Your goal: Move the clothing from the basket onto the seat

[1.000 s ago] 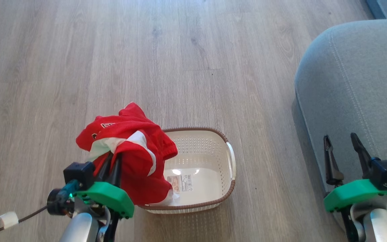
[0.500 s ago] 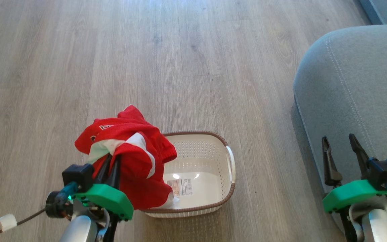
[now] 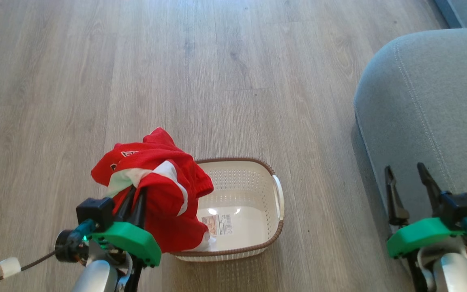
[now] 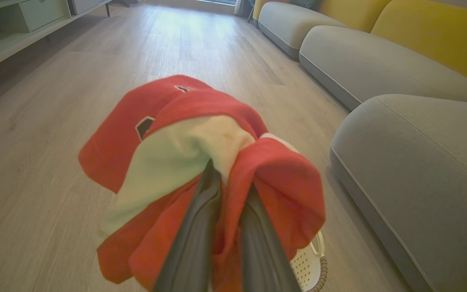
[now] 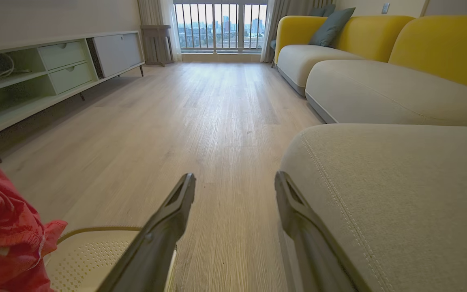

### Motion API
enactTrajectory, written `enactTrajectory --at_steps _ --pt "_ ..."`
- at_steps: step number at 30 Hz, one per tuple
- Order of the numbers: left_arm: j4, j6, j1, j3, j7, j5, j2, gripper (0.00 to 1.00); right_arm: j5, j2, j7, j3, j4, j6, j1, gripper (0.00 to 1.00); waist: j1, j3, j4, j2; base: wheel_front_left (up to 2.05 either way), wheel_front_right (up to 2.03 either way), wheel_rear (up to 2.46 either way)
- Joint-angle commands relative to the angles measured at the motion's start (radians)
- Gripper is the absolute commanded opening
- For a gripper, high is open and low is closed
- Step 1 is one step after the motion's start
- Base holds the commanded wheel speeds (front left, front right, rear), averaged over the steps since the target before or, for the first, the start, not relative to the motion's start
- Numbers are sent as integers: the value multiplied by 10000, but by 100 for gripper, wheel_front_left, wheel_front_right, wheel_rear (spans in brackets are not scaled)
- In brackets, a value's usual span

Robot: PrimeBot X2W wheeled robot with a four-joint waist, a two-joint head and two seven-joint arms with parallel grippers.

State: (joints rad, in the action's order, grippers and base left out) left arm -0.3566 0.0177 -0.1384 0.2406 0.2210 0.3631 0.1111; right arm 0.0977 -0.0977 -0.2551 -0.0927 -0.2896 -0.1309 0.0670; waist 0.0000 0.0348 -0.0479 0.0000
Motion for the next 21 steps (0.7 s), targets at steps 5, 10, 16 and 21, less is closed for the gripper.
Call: enactTrajectory --at_steps 5,10,16,21 --pt "495 -20 -497 -142 39 30 260 0 284 -321 -67 1492 142 2 313 100 0 39 31 0 0 0 0" --pt "570 -217 -811 229 -69 -145 271 0 847 -905 -67 3428 -148 2 1039 100 0 66 100 0 0 0 0" --pt "627 -589 -1189 797 -250 -331 203 0 1499 -1537 -67 5786 -475 2 2085 100 0 9 207 0 0 0 0" --pt "732 -1082 -1621 1712 -450 -513 82 0 2395 -2121 -67 8336 -775 2 3395 100 0 -137 387 0 0 0 0"
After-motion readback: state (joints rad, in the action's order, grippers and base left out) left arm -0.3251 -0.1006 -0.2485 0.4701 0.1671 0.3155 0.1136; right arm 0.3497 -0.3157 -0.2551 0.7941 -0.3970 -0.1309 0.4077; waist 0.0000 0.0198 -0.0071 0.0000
